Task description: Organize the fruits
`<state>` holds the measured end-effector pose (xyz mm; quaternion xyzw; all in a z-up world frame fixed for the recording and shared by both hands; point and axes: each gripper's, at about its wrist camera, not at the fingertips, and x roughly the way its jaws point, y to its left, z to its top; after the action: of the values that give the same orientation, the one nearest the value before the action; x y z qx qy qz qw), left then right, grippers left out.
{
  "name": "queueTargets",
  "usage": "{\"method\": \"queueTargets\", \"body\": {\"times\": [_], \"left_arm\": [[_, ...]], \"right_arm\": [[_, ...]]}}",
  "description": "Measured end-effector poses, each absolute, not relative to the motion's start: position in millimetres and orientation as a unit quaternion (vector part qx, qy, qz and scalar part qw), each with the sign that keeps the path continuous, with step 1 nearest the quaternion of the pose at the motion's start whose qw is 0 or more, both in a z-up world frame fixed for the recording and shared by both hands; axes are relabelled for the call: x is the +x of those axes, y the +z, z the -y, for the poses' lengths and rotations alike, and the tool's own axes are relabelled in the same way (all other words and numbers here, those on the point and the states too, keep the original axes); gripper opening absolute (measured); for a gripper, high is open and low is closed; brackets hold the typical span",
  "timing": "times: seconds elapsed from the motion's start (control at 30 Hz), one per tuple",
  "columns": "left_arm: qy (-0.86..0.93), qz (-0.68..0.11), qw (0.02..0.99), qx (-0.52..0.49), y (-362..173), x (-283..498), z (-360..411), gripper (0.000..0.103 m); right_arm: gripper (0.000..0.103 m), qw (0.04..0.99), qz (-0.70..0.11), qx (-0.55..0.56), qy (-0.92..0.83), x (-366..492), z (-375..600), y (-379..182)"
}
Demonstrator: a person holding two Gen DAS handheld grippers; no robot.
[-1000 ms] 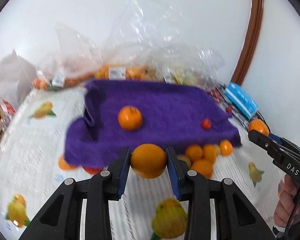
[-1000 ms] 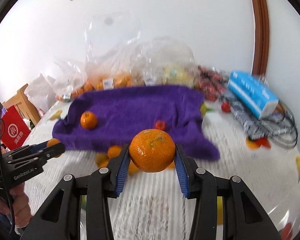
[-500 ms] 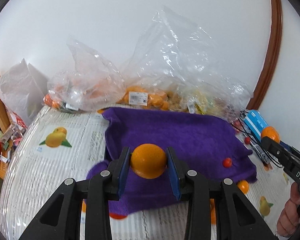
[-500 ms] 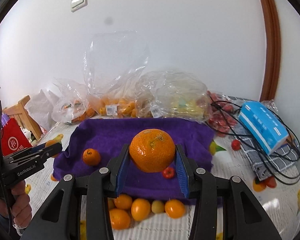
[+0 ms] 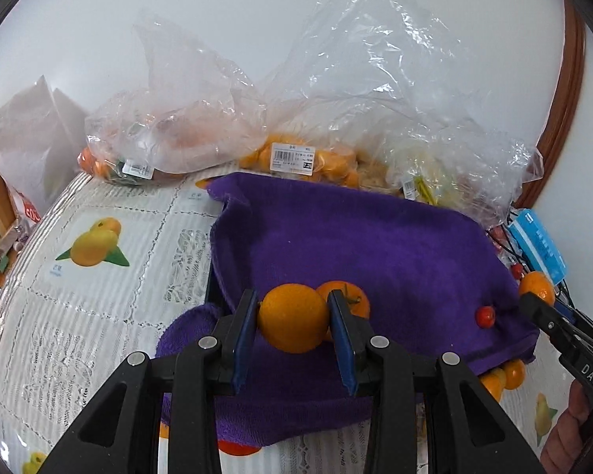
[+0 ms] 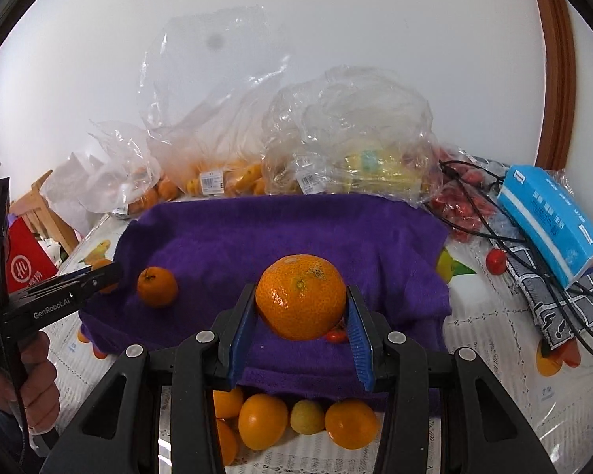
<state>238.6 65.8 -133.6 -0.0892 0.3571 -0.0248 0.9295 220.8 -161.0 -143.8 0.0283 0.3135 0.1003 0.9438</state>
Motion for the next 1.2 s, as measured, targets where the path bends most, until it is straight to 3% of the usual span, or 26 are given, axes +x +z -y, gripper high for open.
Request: {"method": "queueTargets", "body": {"times": [1.2], "left_arm": [[-0.026, -0.362, 0.929, -0.072, -143, 241, -55, 0.034]], "right_arm": [[0.044, 0.936, -0.333, 0.039, 0.108, 228, 152, -168]]}}
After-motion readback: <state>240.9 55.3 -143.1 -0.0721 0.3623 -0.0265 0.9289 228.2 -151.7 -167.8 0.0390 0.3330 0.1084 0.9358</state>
